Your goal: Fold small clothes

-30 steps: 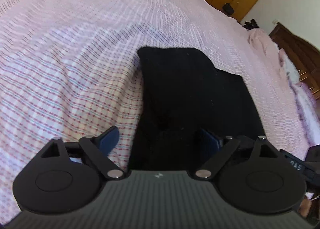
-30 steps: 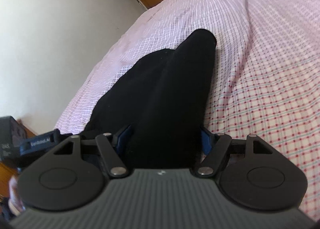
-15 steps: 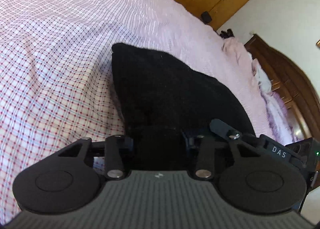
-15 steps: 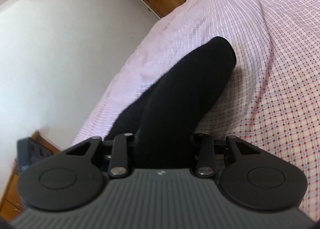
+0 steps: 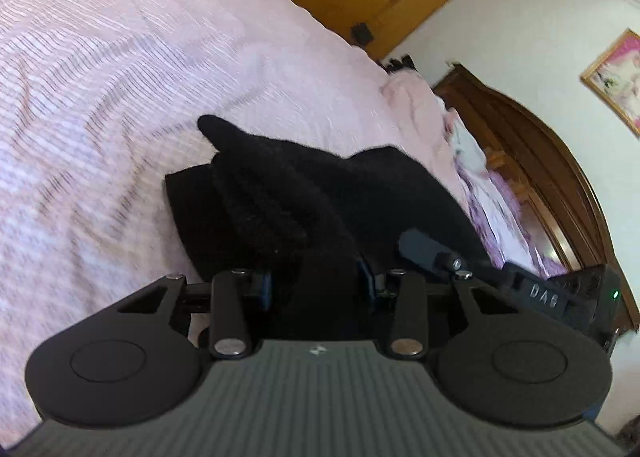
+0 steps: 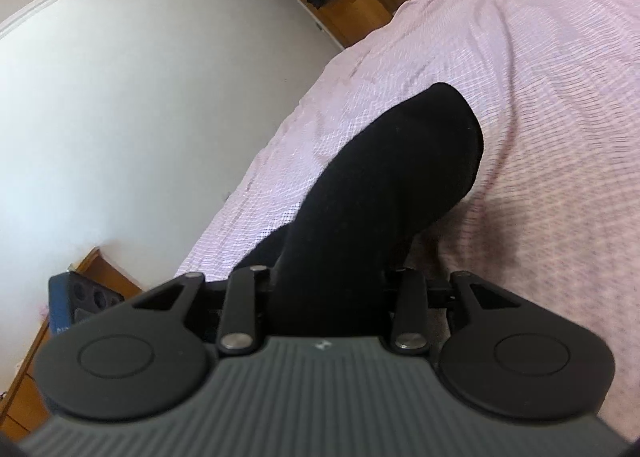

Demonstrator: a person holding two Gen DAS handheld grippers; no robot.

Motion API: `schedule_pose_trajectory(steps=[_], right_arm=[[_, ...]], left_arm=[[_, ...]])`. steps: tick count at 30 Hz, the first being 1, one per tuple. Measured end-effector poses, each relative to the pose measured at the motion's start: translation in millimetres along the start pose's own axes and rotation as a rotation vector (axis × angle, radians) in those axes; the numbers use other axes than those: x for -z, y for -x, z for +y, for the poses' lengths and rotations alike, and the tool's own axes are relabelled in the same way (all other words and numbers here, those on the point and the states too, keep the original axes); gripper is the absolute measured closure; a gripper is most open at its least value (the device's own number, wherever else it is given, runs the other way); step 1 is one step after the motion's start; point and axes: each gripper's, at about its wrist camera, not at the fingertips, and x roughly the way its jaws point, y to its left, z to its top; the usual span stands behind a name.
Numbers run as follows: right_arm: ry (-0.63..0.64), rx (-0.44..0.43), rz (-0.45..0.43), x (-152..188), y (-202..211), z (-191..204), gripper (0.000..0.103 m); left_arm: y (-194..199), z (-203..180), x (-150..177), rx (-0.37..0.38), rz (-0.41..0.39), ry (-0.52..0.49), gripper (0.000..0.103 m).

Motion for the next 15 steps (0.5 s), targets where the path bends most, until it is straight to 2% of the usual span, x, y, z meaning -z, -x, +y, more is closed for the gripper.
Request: schedule_pose_trajectory(steps=[4,7,9,11,12,15], right_arm=[[0.02,0.053,-0.008,13.2,33.3,-4.8,0.066],[0.033,0.155,0.02,25.2,38.2,-21.1,0.065],[0.027,0.221,0.06,34.7,30.5,-36.7,0.062],[0.031,0.277,0.094,45.4,21.6,-50.2,0.053],[0.037,0.29,0.097,51.2,18.3,-56.5,0.047],[0.032,0.266,0.053,59.2,20.6,-63.6,0.047]], left_arm=[[-5.3,-22.4,28.7,-0.005,0.034,-0.059,0.058],[-21.1,-25.0,44.9,-0.089,0.076,-0.095,0.057],[-31.7,-19.1,56.5,-0.13,0.101,-0.102,0.056],[-38.6,-10.3,65.1,-0.149,0.119,-0.083,0.048],[-40.2,-7.4,71.8,-0.158,0.123,-0.077,0.046],[-38.2,-3.3,76.8,-0.155,0.119,-0.057,0.045]])
